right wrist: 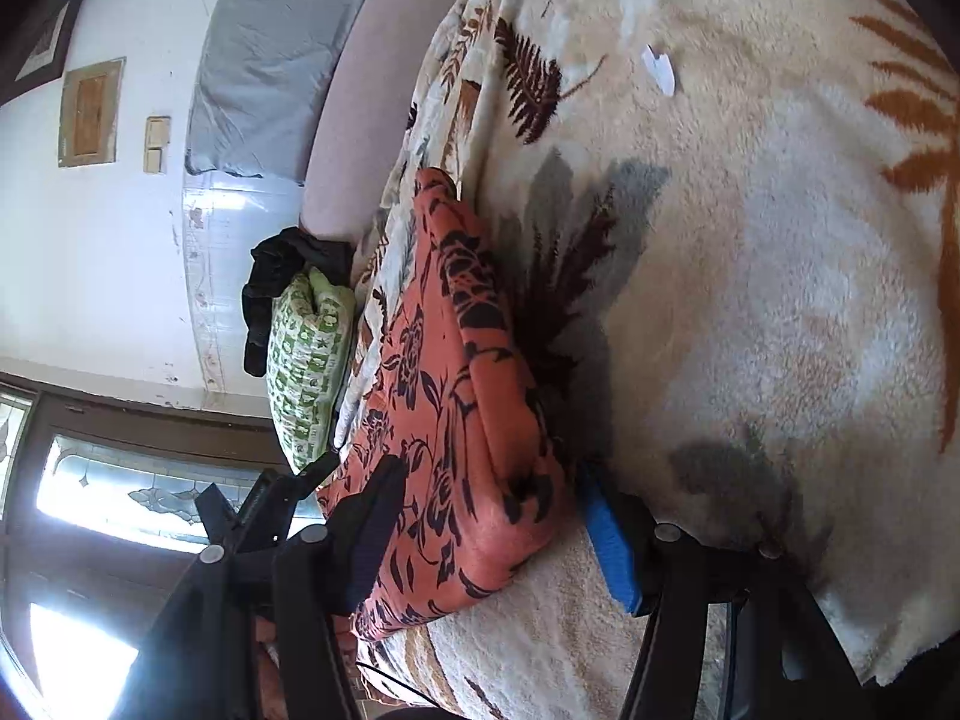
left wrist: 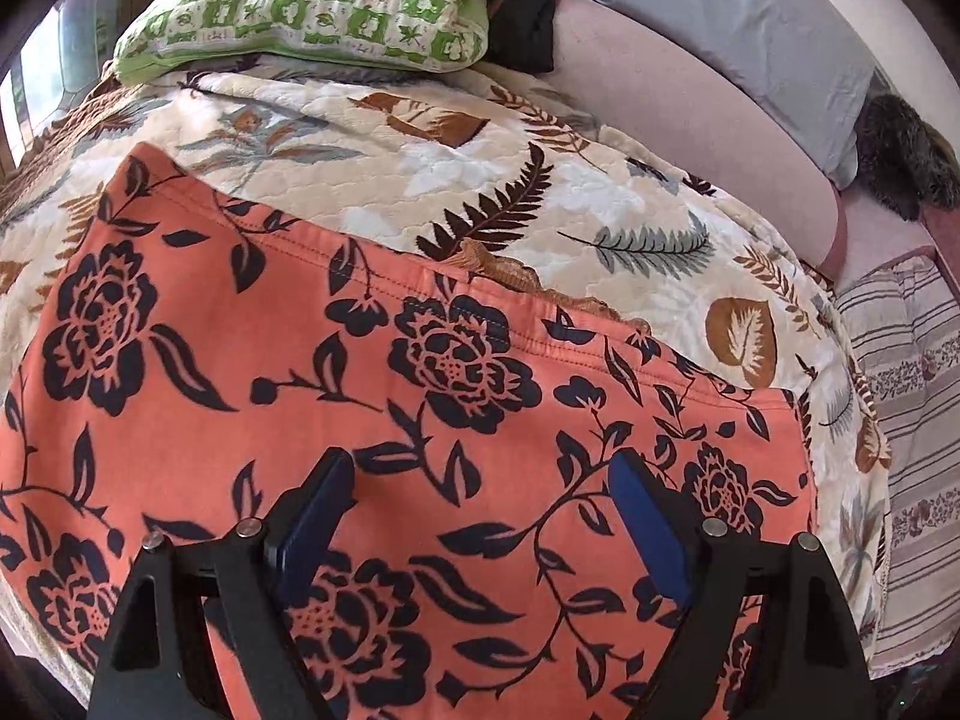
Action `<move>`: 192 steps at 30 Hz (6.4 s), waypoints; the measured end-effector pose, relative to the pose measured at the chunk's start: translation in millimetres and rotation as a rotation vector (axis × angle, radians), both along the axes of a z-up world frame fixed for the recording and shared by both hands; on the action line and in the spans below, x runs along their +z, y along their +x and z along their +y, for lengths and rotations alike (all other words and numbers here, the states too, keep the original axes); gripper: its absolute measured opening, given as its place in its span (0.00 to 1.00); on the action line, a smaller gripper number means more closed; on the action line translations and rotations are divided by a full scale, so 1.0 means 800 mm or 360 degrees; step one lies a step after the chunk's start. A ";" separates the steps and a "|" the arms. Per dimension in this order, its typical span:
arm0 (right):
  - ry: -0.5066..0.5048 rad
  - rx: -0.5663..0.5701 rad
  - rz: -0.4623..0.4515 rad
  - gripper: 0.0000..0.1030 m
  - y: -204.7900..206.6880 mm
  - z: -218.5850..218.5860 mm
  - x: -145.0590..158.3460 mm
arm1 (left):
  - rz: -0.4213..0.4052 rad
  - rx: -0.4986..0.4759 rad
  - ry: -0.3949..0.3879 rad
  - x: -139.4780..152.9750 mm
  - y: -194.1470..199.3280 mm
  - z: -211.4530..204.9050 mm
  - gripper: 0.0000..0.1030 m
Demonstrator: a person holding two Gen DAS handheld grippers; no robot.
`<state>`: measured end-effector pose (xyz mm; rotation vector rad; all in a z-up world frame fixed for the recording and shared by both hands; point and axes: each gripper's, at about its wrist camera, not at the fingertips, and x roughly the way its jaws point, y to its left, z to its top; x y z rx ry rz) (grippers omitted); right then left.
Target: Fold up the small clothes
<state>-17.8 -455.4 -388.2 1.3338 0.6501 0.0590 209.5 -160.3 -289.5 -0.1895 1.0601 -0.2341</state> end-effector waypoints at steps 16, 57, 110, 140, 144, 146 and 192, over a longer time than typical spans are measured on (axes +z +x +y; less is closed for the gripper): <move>-0.0088 0.0113 0.0032 0.40 0.026 0.013 -0.006 | -0.0048 -0.0203 0.0537 -0.050 0.056 -0.066 0.96; -0.0289 -0.0071 0.0042 0.25 0.025 0.035 0.024 | -0.0291 -0.0272 0.0481 -0.018 -0.105 0.084 0.96; -0.1143 0.0974 -0.0229 0.26 0.230 0.316 0.174 | -0.0180 0.0276 0.0079 0.033 -0.063 0.343 0.97; -0.0733 0.0825 -0.0183 0.38 0.153 0.259 0.197 | -0.0239 0.0127 0.0367 0.107 -0.087 0.256 0.97; -0.0842 0.0560 -0.0383 0.76 0.102 0.217 0.268 | -0.0547 0.0200 0.0315 0.198 -0.128 0.251 0.97; -0.0916 0.0483 -0.0453 0.76 0.076 0.203 0.295 | -0.0684 0.0189 0.0317 0.235 -0.150 0.241 0.98; -0.1214 0.0501 -0.0547 0.78 0.021 0.264 0.329 | -0.1026 0.0103 0.0482 0.296 -0.229 0.220 1.00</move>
